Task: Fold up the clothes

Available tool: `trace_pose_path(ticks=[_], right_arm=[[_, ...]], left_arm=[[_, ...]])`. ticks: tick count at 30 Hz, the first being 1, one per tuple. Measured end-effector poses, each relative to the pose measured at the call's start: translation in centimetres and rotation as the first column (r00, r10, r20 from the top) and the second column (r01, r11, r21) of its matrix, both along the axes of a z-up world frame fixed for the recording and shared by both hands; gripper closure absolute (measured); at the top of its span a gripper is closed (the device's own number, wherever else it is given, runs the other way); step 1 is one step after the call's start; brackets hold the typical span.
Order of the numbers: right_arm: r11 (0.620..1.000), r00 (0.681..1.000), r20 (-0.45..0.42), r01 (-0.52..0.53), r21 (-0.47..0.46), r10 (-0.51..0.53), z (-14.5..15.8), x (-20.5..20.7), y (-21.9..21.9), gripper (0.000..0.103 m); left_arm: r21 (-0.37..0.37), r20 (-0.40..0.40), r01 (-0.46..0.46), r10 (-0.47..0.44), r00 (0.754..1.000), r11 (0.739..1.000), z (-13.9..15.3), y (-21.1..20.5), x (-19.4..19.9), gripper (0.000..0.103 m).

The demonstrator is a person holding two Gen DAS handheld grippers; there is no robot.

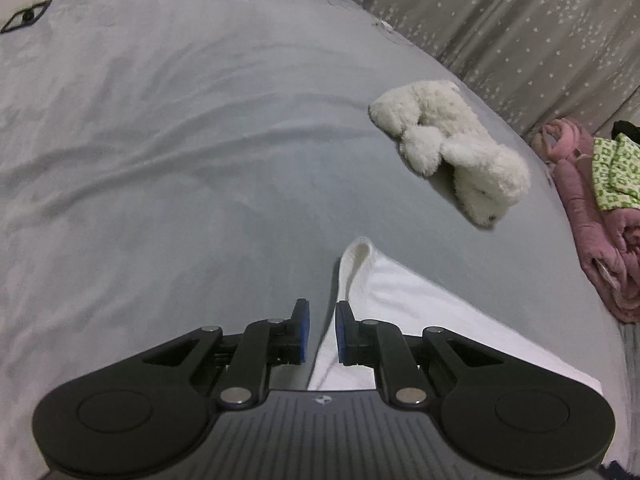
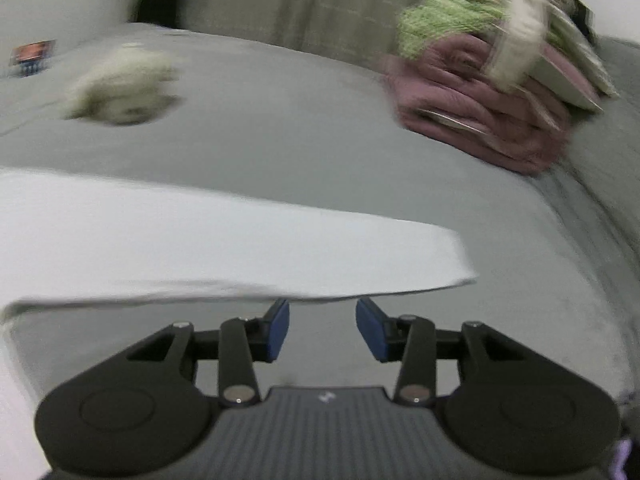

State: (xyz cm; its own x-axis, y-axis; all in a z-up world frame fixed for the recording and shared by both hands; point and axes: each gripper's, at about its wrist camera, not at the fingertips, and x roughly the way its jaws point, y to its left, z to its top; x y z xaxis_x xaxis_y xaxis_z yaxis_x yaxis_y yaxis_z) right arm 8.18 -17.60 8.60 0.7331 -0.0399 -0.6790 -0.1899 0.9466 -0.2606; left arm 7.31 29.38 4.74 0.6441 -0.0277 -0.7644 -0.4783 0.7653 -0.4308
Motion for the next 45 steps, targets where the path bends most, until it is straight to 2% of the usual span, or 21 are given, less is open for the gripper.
trace_pose_path(ticks=[2, 4, 8, 12, 16, 18, 19, 22, 27, 30, 36, 38, 40, 42, 44, 45], right_arm=[[0.997, 0.997, 0.017, -0.071, -0.009, 0.071, -0.2, -2.5, 3.2, 0.062], [0.99, 0.99, 0.029, -0.139, 0.009, 0.138, -0.5, -4.7, 6.4, 0.057], [0.958, 0.957, 0.042, -0.288, 0.008, 0.287, -1.7, -8.0, 13.2, 0.053], [0.89, 0.887, 0.081, -0.454, -0.041, 0.456, -2.7, -11.3, 20.4, 0.052], [0.8, 0.793, 0.104, -0.593, -0.092, 0.6, -3.3, -13.4, 27.1, 0.049], [0.769, 0.765, 0.093, -0.638, -0.019, 0.637, -3.4, -13.5, 29.4, 0.048], [0.765, 0.763, 0.081, -0.644, 0.004, 0.641, -3.5, -13.4, 30.4, 0.049], [0.766, 0.763, 0.066, -0.642, -0.034, 0.643, -4.0, -13.0, 32.9, 0.053], [0.736, 0.736, 0.033, -0.673, -0.077, 0.676, -4.7, -12.8, 35.9, 0.059], [0.748, 0.748, 0.019, -0.661, -0.063, 0.663, -5.1, -12.3, 37.1, 0.061], [0.796, 0.797, -0.008, -0.604, -0.042, 0.604, -6.3, -11.3, 37.4, 0.085], [0.819, 0.819, 0.002, -0.574, 0.012, 0.574, -6.3, -10.8, 36.6, 0.093], [0.84, 0.848, 0.013, -0.526, 0.135, 0.53, -5.9, -10.0, 35.4, 0.095], [0.835, 0.88, 0.005, -0.452, 0.315, 0.474, -5.4, -9.0, 33.7, 0.096], [0.795, 0.907, -0.02, -0.357, 0.49, 0.42, -5.0, -7.9, 31.9, 0.096], [0.763, 0.917, -0.032, -0.31, 0.567, 0.397, -4.9, -7.5, 30.9, 0.096]], left_arm=[[-0.014, -0.045, -0.015, 0.014, 0.999, 1.0, -0.7, -0.1, -0.8, 0.076], [-0.04, -0.072, 0.006, -0.008, 0.997, 0.999, -1.3, 0.1, -1.8, 0.075], [-0.053, -0.02, 0.004, -0.005, 1.0, 0.999, -0.4, 1.1, -4.5, 0.073], [-0.049, -0.045, 0.015, -0.018, 0.999, 0.999, -1.1, 1.6, -5.9, 0.07], [-0.139, -0.06, 0.013, -0.021, 0.998, 0.99, -2.3, 2.0, -7.0, 0.069], [-0.216, -0.063, 0.03, -0.045, 0.997, 0.976, -3.0, 2.0, -7.3, 0.068], [-0.253, -0.057, 0.039, -0.055, 0.997, 0.967, -3.2, 2.0, -7.5, 0.068], [-0.324, -0.036, 0.052, -0.067, 0.997, 0.945, -3.7, 2.2, -7.9, 0.068], [-0.365, -0.057, 0.021, -0.045, 0.997, 0.931, -4.7, 2.9, -8.0, 0.068], [-0.378, -0.05, 0.027, -0.05, 0.997, 0.926, -4.7, 3.2, -8.4, 0.068], [-0.391, -0.046, 0.023, -0.045, 0.998, 0.92, -4.8, 4.0, -9.1, 0.068], [-0.393, -0.045, 0.021, -0.042, 0.998, 0.919, -4.7, 4.2, -9.3, 0.068], [-0.408, -0.037, 0.018, -0.036, 0.999, 0.913, -4.7, 4.5, -9.6, 0.068], [-0.424, -0.028, 0.015, -0.03, 0.999, 0.905, -4.7, 4.6, -9.7, 0.068], [-0.435, -0.024, 0.015, -0.028, 0.999, 0.9, -4.7, 4.6, -9.7, 0.068], [-0.44, -0.022, 0.015, -0.027, 0.999, 0.898, -4.7, 4.5, -9.6, 0.068]])
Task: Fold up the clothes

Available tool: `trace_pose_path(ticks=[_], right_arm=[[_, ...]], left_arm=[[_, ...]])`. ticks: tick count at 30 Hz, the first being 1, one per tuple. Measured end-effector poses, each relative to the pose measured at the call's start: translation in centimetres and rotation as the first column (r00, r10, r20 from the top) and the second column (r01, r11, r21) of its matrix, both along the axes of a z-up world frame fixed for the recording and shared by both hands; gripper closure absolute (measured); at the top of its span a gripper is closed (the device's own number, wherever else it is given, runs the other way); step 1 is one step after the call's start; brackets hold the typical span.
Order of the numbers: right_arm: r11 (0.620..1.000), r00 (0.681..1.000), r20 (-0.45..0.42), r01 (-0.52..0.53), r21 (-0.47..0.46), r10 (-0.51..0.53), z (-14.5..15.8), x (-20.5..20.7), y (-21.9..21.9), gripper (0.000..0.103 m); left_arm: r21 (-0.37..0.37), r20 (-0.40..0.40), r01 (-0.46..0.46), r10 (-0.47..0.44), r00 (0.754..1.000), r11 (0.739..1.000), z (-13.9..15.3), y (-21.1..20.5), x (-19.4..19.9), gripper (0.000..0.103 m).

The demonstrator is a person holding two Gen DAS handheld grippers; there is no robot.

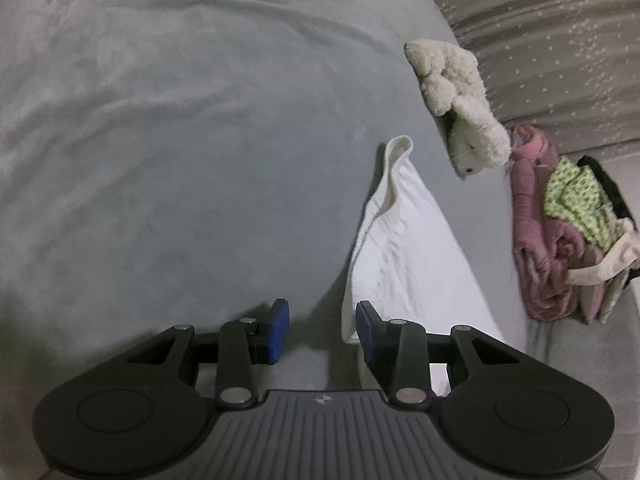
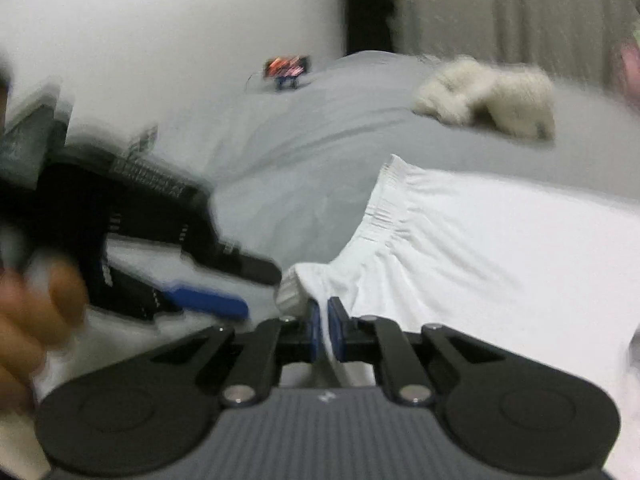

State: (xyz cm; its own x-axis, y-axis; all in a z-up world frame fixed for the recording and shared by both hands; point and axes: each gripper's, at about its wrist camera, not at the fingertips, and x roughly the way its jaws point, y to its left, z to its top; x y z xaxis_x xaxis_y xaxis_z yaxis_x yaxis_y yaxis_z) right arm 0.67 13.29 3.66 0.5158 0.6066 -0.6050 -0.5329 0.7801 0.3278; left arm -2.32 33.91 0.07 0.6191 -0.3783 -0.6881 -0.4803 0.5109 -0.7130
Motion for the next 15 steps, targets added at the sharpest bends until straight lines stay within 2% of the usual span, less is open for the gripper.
trace_pose_path(ticks=[3, 5, 9, 15], right_arm=[[0.984, 0.993, -0.114, 0.047, 0.17, -0.028, -0.1, 0.8, -2.1, 0.096], [0.967, 0.982, -0.186, 0.076, 0.244, -0.03, -0.5, 1.4, -3.0, 0.096], [0.953, 0.967, -0.253, 0.103, 0.285, -0.029, -1.7, 2.4, -3.8, 0.095], [0.965, 0.974, -0.224, 0.08, 0.251, -0.023, -2.2, 2.1, -3.5, 0.092]], left_arm=[[-0.017, 0.006, -0.003, 0.003, 1.0, 1.0, 0.0, -0.1, 0.1, 0.068], [-0.029, 0.01, -0.005, 0.006, 1.0, 1.0, 0.0, -0.2, 0.1, 0.068], [-0.052, 0.017, -0.01, 0.011, 1.0, 0.999, 0.0, -0.4, 0.2, 0.068], [-0.086, 0.028, -0.017, 0.019, 0.999, 0.996, -0.1, -0.6, 0.4, 0.069]])
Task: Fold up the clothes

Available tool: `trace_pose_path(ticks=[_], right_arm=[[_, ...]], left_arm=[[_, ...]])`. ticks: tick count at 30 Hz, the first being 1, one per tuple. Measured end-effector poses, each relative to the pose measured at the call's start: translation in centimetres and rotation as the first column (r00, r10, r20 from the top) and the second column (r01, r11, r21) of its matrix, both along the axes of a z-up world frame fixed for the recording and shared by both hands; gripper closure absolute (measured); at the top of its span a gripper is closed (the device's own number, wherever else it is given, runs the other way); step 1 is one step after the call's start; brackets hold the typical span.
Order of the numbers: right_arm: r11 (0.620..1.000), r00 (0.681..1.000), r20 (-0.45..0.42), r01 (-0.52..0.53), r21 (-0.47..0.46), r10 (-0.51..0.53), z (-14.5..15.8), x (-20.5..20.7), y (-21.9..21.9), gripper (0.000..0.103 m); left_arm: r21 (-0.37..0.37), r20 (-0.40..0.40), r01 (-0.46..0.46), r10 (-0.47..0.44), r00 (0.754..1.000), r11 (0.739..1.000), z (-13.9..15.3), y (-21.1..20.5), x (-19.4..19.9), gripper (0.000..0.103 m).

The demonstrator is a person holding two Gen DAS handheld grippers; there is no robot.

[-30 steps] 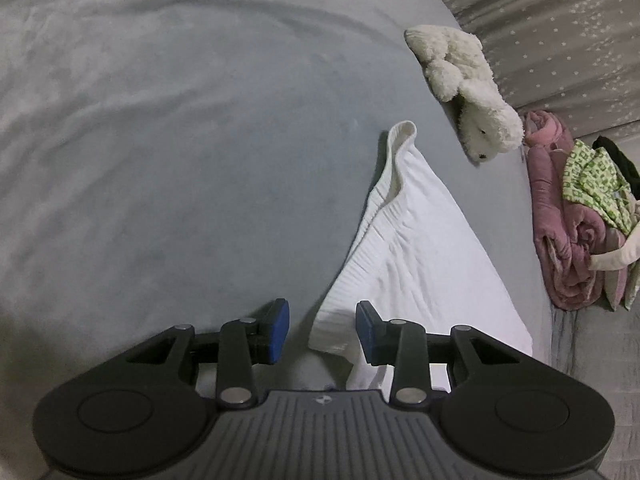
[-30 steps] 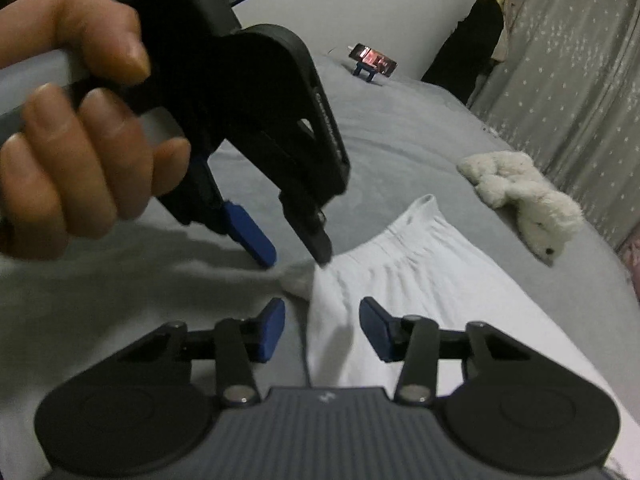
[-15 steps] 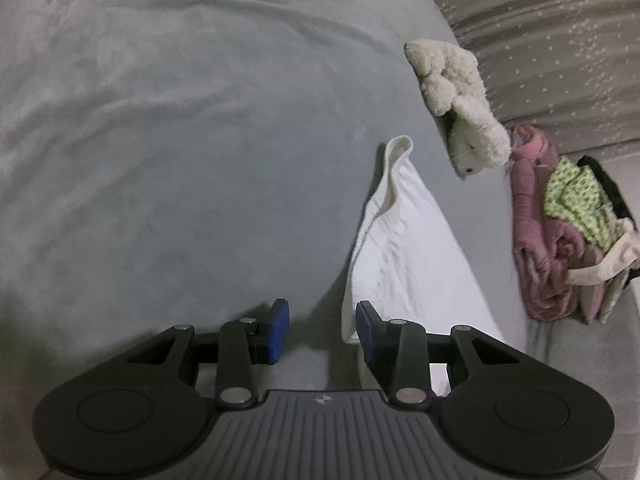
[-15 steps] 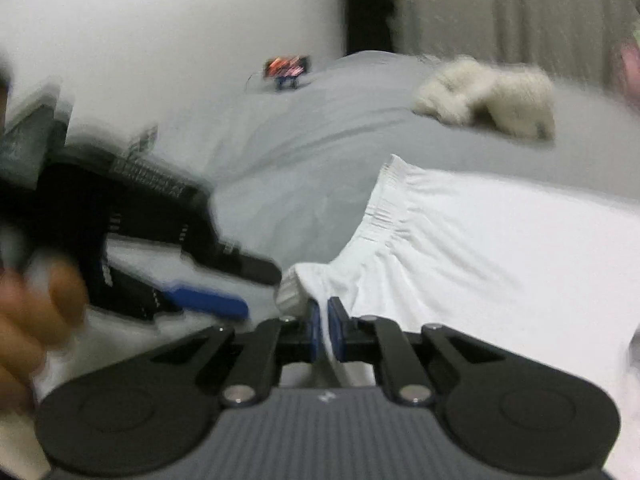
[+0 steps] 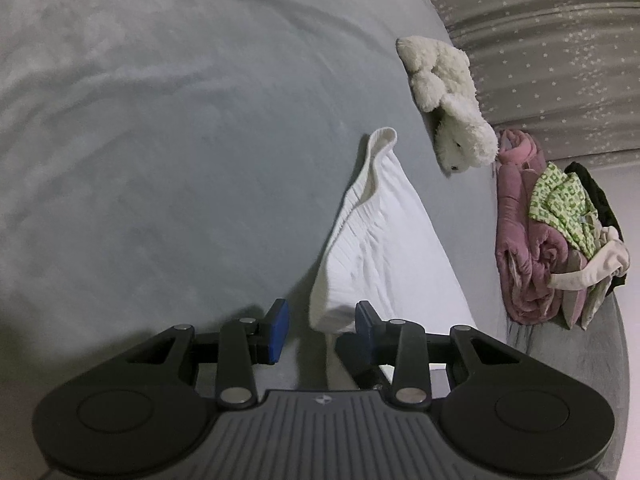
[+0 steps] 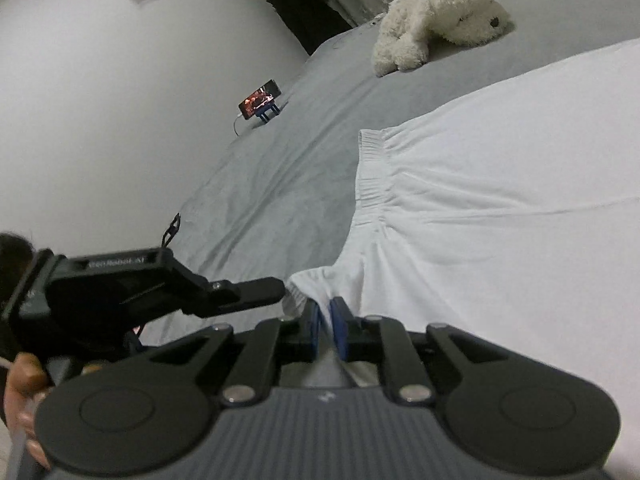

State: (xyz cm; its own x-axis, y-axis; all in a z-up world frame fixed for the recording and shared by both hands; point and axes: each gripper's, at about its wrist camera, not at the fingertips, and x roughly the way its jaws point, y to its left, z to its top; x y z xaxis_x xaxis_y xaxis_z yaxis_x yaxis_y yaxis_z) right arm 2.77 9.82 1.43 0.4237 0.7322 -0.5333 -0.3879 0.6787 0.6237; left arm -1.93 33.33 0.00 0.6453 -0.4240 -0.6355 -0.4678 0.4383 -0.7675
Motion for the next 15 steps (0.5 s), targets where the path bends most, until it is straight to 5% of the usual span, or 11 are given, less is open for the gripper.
trace_pose_path(ticks=[9, 15], right_arm=[[0.999, 1.0, -0.029, 0.002, 0.037, 0.0, -1.4, -0.6, -0.2, 0.091], [0.998, 0.999, 0.041, -0.028, -0.058, 0.03, -0.9, -1.9, 0.8, 0.09]], left_arm=[[-0.003, -0.077, 0.026, -0.026, 0.997, 1.0, -0.9, -1.4, 0.7, 0.08], [0.179, -0.085, 0.046, -0.031, 0.996, 0.983, 0.7, -1.4, 0.5, 0.096]])
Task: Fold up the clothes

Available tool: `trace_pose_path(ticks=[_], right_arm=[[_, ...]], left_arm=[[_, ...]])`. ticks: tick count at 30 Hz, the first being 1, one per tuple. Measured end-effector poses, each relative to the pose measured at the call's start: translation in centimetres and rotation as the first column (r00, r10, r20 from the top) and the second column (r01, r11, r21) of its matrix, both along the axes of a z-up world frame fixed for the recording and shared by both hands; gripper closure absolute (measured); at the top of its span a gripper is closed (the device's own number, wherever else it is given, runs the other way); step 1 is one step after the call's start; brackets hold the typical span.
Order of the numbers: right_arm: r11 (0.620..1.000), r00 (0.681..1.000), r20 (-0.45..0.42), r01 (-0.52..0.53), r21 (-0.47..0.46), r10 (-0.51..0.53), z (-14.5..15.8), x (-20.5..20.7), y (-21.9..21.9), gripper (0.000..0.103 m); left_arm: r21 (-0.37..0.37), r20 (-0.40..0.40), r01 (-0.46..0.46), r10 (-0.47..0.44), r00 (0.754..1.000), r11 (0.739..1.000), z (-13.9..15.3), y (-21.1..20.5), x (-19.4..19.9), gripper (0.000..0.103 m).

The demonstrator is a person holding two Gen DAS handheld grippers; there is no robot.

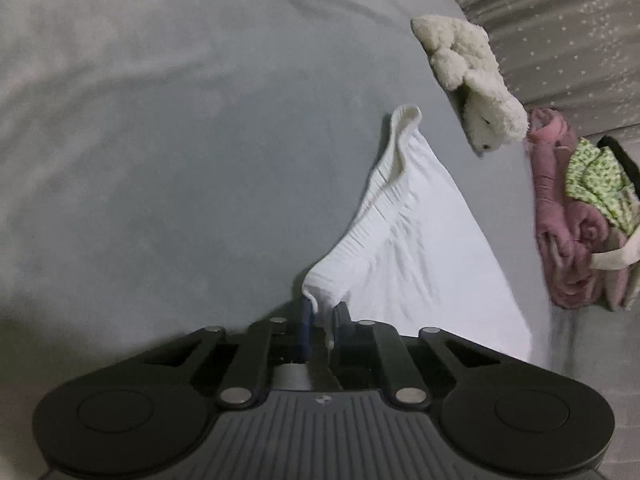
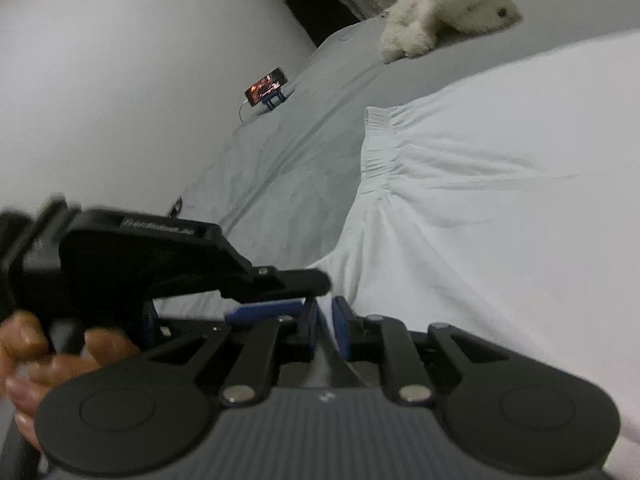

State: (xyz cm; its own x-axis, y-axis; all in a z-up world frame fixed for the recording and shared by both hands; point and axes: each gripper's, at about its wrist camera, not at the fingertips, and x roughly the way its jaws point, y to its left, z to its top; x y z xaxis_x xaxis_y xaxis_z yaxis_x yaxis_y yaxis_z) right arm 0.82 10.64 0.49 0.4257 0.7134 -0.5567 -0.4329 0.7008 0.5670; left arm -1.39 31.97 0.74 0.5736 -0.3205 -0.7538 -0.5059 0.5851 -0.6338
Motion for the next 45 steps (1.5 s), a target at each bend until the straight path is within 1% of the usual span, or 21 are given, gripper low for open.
trace_pose_path(ticks=[2, 4, 6, 8, 10, 11, 14, 17, 19, 21, 22, 24, 25, 26, 27, 28, 29, 31, 34, 41, 45], right_arm=[[0.999, 0.999, 0.052, -0.01, -0.048, 0.013, 0.7, -0.6, 0.1, 0.085], [0.996, 0.995, 0.093, -0.021, -0.092, 0.03, 1.3, -1.2, 0.1, 0.084], [0.987, 0.99, 0.127, -0.034, -0.155, 0.054, 1.5, -1.7, 0.3, 0.084], [0.974, 0.983, 0.16, -0.049, -0.219, 0.086, 1.5, -2.3, 0.7, 0.079], [0.966, 0.981, 0.164, -0.055, -0.254, 0.099, 1.2, -2.6, 0.9, 0.078], [0.965, 0.982, 0.163, -0.057, -0.254, 0.101, 1.2, -2.6, 0.8, 0.078], [0.968, 0.98, 0.179, -0.038, -0.246, 0.084, 2.0, -1.8, 0.5, 0.078], [0.969, 0.972, 0.221, -0.028, -0.246, 0.084, 3.7, 0.4, 0.9, 0.078], [0.955, 0.971, 0.204, -0.059, -0.289, 0.122, 4.1, 3.0, 2.3, 0.078], [0.938, 0.977, 0.163, -0.072, -0.339, 0.134, 3.7, 5.8, 3.7, 0.077], [0.925, 0.977, 0.159, -0.074, -0.372, 0.142, 3.4, 7.1, 4.6, 0.077], [0.899, 0.965, 0.193, -0.08, -0.431, 0.178, 3.1, 8.4, 5.6, 0.071], [0.885, 0.956, 0.212, -0.088, -0.457, 0.205, 2.7, 8.7, 5.9, 0.063], [0.872, 0.948, 0.219, -0.103, -0.478, 0.232, 2.5, 9.1, 6.4, 0.061], [0.862, 0.944, 0.212, -0.122, -0.492, 0.254, 2.1, 9.3, 6.7, 0.062], [0.856, 0.94, 0.211, -0.132, -0.499, 0.268, 2.0, 9.5, 6.9, 0.069], [0.852, 0.936, 0.213, -0.14, -0.505, 0.281, 1.9, 9.6, 7.1, 0.085], [0.842, 0.928, 0.215, -0.157, -0.517, 0.305, 1.7, 9.9, 7.5, 0.089], [0.857, 0.929, 0.239, -0.131, -0.499, 0.281, 2.3, 10.2, 7.6, 0.089], [0.873, 0.945, 0.222, -0.111, -0.475, 0.24, 2.1, 11.8, 8.0, 0.089], [0.884, 0.951, 0.228, -0.085, -0.46, 0.21, 2.0, 12.5, 8.3, 0.089]], left_arm=[[0.065, 0.008, 0.014, -0.015, 1.0, 0.998, 0.8, 0.0, -0.3, 0.096], [0.135, 0.011, 0.044, -0.046, 0.999, 0.99, 1.5, -0.5, -0.5, 0.096], [0.23, 0.014, 0.074, -0.079, 0.997, 0.97, 2.4, -1.1, -0.7, 0.096], [0.3, 0.01, 0.112, -0.12, 0.993, 0.947, 2.6, -1.7, -0.2, 0.096], [0.321, -0.016, 0.135, -0.137, 0.99, 0.937, 2.0, -1.8, 0.3, 0.095], [0.329, -0.031, 0.146, -0.144, 0.989, 0.933, 1.7, -1.8, 0.6, 0.095], [0.317, -0.032, 0.142, -0.139, 0.99, 0.938, 1.4, -1.6, 0.7, 0.094], [0.305, -0.03, 0.134, -0.131, 0.991, 0.943, 1.4, -1.4, 0.6, 0.094], [0.302, -0.037, 0.133, -0.128, 0.991, 0.944, 1.2, -1.4, 0.6, 0.094], [0.298, -0.041, 0.132, -0.125, 0.991, 0.945, 1.1, -1.5, 0.6, 0.093], [0.295, -0.041, 0.131, -0.125, 0.991, 0.947, 1.1, -1.5, 0.5, 0.092], [0.29, -0.042, 0.129, -0.122, 0.992, 0.948, 1.1, -1.5, 0.4, 0.091], [0.285, -0.042, 0.129, -0.122, 0.992, 0.95, 1.1, -1.4, 0.4, 0.089], [0.278, -0.041, 0.13, -0.123, 0.992, 0.952, 1.0, -1.3, 0.4, 0.088], [0.271, -0.04, 0.131, -0.125, 0.991, 0.954, 0.9, -1.3, 0.4, 0.087], [0.26, -0.037, 0.134, -0.128, 0.991, 0.956, 0.8, -1.2, 0.4, 0.085], [0.25, -0.034, 0.133, -0.129, 0.991, 0.959, 0.8, -1.0, 0.4, 0.082], [0.215, -0.026, 0.12, -0.118, 0.993, 0.969, 0.6, -0.6, 0.3, 0.08], [0.168, -0.018, 0.1, -0.099, 0.995, 0.981, 0.4, -0.1, 0.1, 0.079], [0.136, -0.017, 0.088, -0.087, 0.996, 0.987, 0.3, 0.1, -0.1, 0.077], [0.092, -0.011, 0.06, -0.06, 0.998, 0.994, 0.0, 0.6, -0.3, 0.076]])
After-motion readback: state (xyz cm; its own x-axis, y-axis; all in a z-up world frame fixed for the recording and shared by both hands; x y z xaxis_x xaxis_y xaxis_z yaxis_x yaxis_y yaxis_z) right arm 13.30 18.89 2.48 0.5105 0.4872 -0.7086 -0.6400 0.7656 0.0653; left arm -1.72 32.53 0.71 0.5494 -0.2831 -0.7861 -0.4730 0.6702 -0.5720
